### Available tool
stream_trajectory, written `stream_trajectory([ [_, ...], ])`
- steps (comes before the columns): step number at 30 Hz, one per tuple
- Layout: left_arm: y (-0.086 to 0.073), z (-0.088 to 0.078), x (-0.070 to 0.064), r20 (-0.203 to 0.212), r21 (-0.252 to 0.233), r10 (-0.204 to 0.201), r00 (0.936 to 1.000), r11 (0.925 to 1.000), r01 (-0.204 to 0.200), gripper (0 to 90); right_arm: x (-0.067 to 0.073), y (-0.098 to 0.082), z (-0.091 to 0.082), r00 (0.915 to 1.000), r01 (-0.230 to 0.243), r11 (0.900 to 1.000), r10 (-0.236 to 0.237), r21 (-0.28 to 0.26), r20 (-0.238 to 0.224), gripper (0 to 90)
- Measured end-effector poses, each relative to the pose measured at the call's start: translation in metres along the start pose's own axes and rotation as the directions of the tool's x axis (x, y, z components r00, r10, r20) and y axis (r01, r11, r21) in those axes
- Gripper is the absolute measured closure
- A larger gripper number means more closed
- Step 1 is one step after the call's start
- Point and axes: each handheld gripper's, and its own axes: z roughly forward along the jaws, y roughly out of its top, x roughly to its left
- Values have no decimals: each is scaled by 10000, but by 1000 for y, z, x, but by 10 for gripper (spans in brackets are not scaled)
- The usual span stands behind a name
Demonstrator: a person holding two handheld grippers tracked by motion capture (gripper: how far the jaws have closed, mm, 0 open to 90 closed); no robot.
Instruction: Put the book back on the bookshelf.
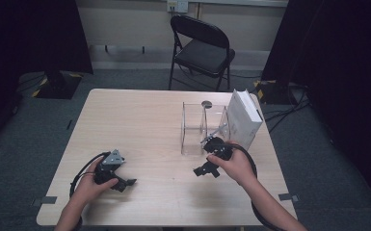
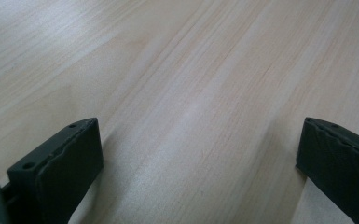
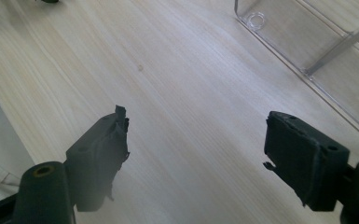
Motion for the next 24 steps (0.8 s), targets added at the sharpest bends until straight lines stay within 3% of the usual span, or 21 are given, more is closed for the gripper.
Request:
stream_trajectory([
  [10,0,0,0,0,0,-2,10000,10000,2,0,6,3,15,9997,144,9999,-145,-44,-197,213],
  [11,0,-1,1,-4,127,162,9999,9998,-162,0,6,3,16,9995,132,9999,-132,-3,-286,214],
  [12,0,0,0,1,10,14,10000,10000,-14,0,7,3,18,9995,139,9999,-139,-19,-283,213],
  [20,0,0,0,-3,-2,-4,10000,10000,4,0,11,5,29,9988,230,9997,-231,-32,-438,215],
  [21,0,-1,1,-7,114,145,9999,9998,-145,0,11,5,31,9989,243,9996,-249,-146,-400,216],
  [24,0,0,0,-37,-1,-4,10000,10000,4,0,13,6,36,9986,287,9995,-292,-110,-434,216],
])
